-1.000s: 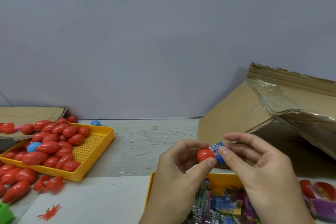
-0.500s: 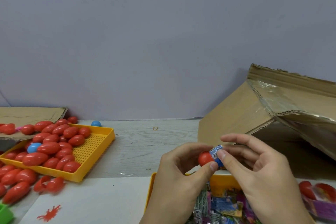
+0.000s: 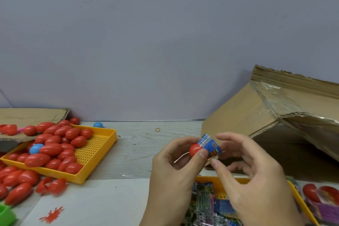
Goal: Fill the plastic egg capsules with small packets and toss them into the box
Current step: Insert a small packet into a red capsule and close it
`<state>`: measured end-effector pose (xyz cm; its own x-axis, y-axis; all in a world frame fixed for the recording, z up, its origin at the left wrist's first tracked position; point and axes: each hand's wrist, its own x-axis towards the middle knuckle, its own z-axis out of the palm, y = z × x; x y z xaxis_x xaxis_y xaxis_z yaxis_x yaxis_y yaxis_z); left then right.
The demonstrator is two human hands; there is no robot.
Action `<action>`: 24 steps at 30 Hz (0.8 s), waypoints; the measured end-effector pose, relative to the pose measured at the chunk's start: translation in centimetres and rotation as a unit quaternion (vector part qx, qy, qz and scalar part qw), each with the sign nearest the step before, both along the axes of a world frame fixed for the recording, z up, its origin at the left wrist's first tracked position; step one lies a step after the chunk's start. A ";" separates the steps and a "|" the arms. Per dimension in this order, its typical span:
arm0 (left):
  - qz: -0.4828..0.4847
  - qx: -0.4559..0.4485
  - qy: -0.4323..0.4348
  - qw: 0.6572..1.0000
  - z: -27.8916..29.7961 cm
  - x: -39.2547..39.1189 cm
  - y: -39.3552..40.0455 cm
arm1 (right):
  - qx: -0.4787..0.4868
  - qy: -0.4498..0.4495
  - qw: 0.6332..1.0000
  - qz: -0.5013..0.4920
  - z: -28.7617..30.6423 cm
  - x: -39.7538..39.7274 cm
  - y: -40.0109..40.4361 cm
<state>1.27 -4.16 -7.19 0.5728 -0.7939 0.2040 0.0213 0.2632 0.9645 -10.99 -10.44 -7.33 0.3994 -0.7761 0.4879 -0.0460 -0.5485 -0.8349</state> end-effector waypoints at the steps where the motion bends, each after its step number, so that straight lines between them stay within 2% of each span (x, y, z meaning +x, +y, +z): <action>1: 0.001 -0.005 0.006 1.000 0.0 0.0 0.0 | -0.007 0.000 1.000 0.000 0.0 0.1 0.0; 4: 0.002 -0.008 0.010 1.000 -0.1 0.1 0.0 | -0.048 0.023 0.998 -0.020 -0.2 0.3 0.2; 8: -0.007 -0.010 0.014 1.000 -0.2 -0.1 -0.2 | -0.156 0.082 0.980 -0.088 -0.3 0.7 0.5; 12: -0.017 -0.008 0.018 1.000 -0.5 -0.4 -0.4 | -0.205 0.115 0.964 -0.124 -0.3 0.8 0.5; 18: -0.036 0.005 -0.013 0.999 -0.5 -0.8 -0.6 | -0.228 0.149 0.948 -0.167 -0.4 0.8 0.2; 24: -0.034 0.005 0.008 0.999 -0.4 -0.9 -0.7 | -0.209 0.119 0.960 -0.141 -0.4 0.9 0.5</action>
